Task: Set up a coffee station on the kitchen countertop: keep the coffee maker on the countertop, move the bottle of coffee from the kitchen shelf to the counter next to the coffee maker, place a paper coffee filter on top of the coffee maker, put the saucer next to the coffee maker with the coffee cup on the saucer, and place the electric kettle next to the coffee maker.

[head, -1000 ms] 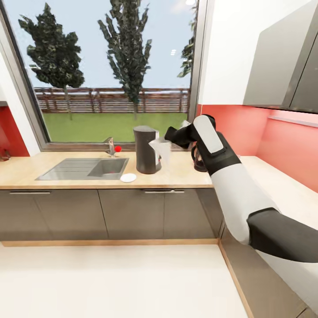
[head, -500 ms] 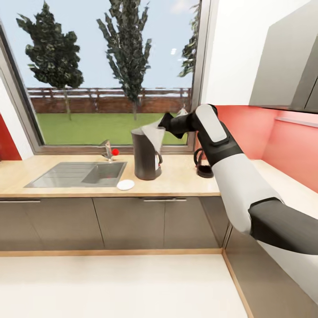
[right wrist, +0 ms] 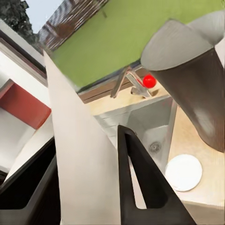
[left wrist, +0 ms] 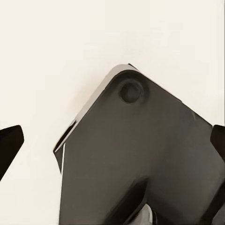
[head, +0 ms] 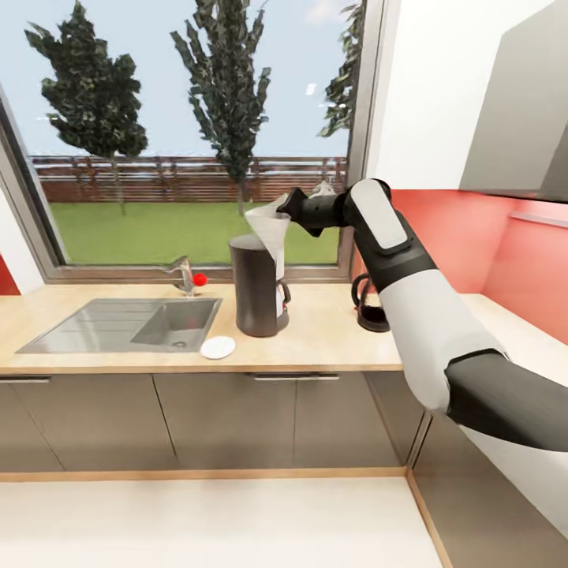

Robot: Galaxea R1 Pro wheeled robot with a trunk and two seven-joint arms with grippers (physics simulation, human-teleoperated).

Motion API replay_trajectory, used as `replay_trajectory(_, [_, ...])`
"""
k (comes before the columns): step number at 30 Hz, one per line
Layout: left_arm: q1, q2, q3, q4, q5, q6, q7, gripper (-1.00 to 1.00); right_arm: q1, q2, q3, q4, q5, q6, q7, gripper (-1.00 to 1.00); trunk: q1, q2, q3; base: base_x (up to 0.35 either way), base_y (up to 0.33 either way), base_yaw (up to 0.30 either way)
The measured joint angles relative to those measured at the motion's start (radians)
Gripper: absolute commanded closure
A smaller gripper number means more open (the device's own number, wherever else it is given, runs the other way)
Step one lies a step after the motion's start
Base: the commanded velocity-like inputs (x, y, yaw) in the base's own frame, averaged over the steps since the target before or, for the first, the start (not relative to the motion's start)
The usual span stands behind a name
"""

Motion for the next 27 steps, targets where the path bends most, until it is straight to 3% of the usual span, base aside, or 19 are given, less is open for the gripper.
replay_trajectory(9, [0.0, 0.002, -0.001, 0.001, 0.0, 0.037, 0.0, -1.0, -0.061, 0.0, -0.011, 0.009, 0.0, -0.002, -0.01, 1.0, 0.0, 0.0, 0.0, 0.338, 0.0, 0.0])
replay_trajectory(27, [-0.001, 0.003, -0.001, 0.001, 0.0, 0.042, 0.0, -1.0, -0.068, 0.0, -0.016, 0.05, -0.002, 0.0, -0.008, 1.0, 0.0, 0.0, 0.0, 0.338, 0.059, 0.0])
